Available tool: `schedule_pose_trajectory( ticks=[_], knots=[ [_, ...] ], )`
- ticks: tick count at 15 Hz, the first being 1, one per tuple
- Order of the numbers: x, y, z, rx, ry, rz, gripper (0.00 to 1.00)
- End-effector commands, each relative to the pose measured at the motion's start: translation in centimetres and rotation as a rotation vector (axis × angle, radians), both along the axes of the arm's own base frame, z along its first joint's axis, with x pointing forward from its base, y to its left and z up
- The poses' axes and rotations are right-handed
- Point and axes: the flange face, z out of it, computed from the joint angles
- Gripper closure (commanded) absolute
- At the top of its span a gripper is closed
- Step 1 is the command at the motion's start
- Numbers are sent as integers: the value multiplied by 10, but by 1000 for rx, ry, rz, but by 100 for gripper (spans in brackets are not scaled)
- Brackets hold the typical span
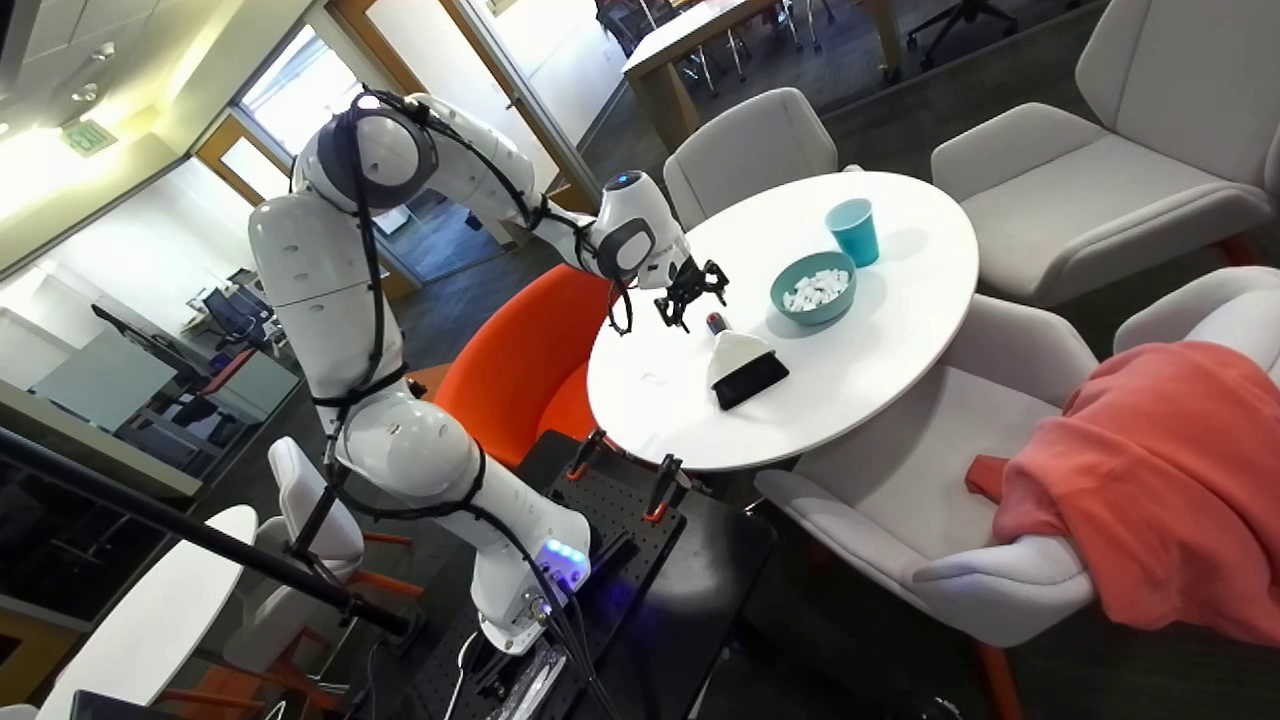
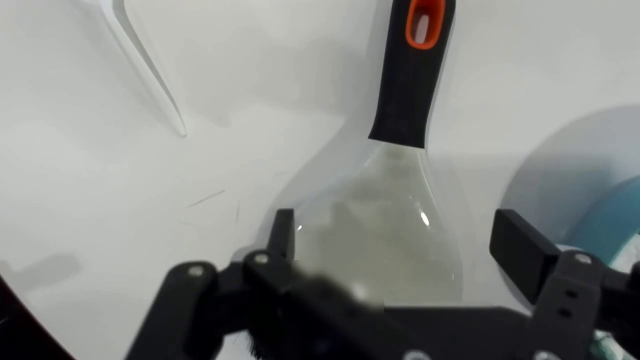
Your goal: Move the paint brush to the left
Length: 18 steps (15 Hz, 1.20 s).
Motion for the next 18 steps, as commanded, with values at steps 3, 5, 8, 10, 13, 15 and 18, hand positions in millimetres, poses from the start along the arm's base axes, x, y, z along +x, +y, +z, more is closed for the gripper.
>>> schedule_pose_trajectory(
  ticks=[3,5,8,10,13,15,18],
  knots=[
    [6,20,-15,2,-12,-10,0],
    [9,23,-20,-3,-15,-11,0],
    [15,25,-29,-4,-44,-17,0],
    [21,24,-33,-2,-74,-24,0],
    [28,24,-43,3,-95,-49,0],
    [31,25,-49,15,-87,-57,0],
    [36,30,-56,29,-76,-66,0]
  ],
)
